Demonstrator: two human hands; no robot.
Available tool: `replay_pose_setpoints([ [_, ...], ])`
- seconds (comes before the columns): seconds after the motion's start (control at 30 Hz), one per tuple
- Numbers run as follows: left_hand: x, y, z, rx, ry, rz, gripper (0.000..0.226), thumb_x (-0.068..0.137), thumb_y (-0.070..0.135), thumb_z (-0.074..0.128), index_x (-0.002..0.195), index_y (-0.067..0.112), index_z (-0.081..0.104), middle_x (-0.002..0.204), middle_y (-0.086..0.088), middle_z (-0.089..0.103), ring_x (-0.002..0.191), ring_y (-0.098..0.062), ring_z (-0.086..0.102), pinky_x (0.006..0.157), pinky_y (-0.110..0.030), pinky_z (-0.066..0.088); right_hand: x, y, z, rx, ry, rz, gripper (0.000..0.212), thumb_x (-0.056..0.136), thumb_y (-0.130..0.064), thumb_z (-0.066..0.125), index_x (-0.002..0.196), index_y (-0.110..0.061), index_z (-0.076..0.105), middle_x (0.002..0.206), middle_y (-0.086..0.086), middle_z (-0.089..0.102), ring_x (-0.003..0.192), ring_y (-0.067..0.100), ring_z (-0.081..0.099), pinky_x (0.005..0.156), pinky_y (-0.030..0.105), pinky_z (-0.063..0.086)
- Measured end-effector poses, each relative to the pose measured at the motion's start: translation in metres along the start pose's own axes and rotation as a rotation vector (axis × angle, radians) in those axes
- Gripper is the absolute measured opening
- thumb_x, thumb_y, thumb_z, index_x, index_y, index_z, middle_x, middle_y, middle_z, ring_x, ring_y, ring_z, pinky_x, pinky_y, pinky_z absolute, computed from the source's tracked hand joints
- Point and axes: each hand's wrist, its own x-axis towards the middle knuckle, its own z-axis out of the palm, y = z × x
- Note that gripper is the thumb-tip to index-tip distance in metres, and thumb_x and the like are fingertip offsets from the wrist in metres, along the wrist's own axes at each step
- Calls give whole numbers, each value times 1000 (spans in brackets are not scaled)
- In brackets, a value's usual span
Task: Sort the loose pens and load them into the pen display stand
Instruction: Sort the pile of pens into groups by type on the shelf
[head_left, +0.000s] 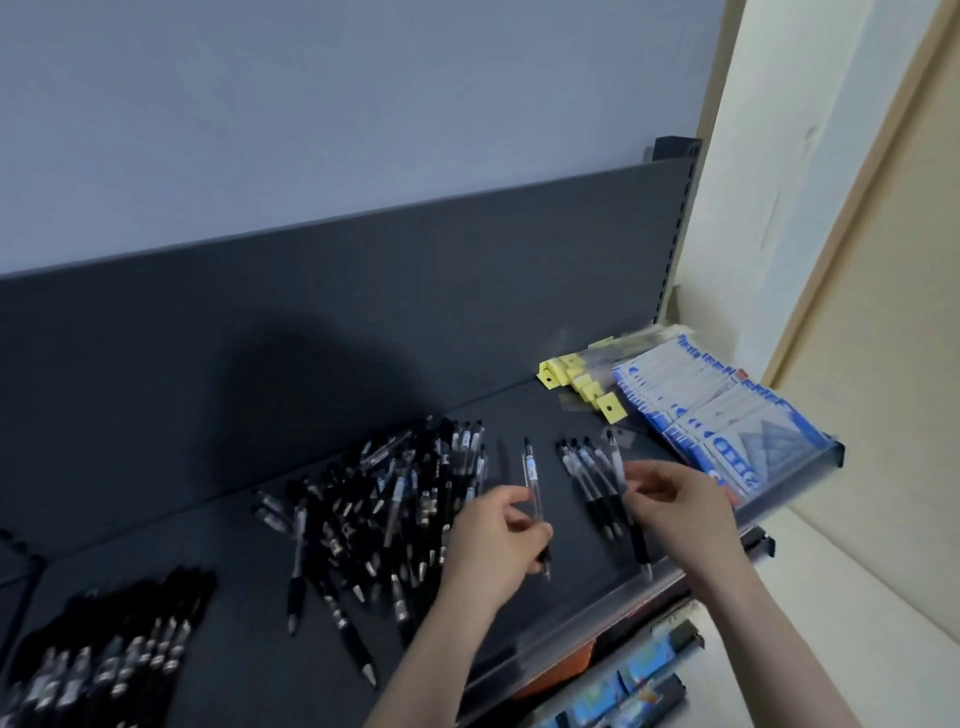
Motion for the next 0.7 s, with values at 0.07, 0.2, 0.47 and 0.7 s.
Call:
replay_pose_setpoints([
  [0.07,12,6,17,66,35,-10,42,89,18,67,129,20,56,89,13,63,63,-10,70,72,-27,59,24,6,-14,-126,-39,-39,27,77,-4,67,97,-21,72,79,-8,69,78,11,65,84,36,53],
  [0.2,33,13,44,139,110,-61,39,88,19,67,126,19,58,86,11,63,68,-12,69,76,-33,59,64,13,-20,-283,-116,-135,28,78,-7,65,103,-19,72,87,-4,70,87,16,66,83,32,51],
  [0.47,46,14,82,313,179,-129,35,83,20,66,118,22,65,92,4,68,81,-19,68,77,-36,57,97,32,2,-548,-288,-275,23,78,-8,58,90,-18,74,98,5,72,97,28,64,78,31,50],
  [0.7,41,16,89,285,233,-145,26,83,19,67,109,19,68,89,1,69,76,-19,69,73,-37,58,107,26,14,-509,-385,-343,31,77,-8,59,99,-25,74,97,1,73,93,24,67,78,31,53],
])
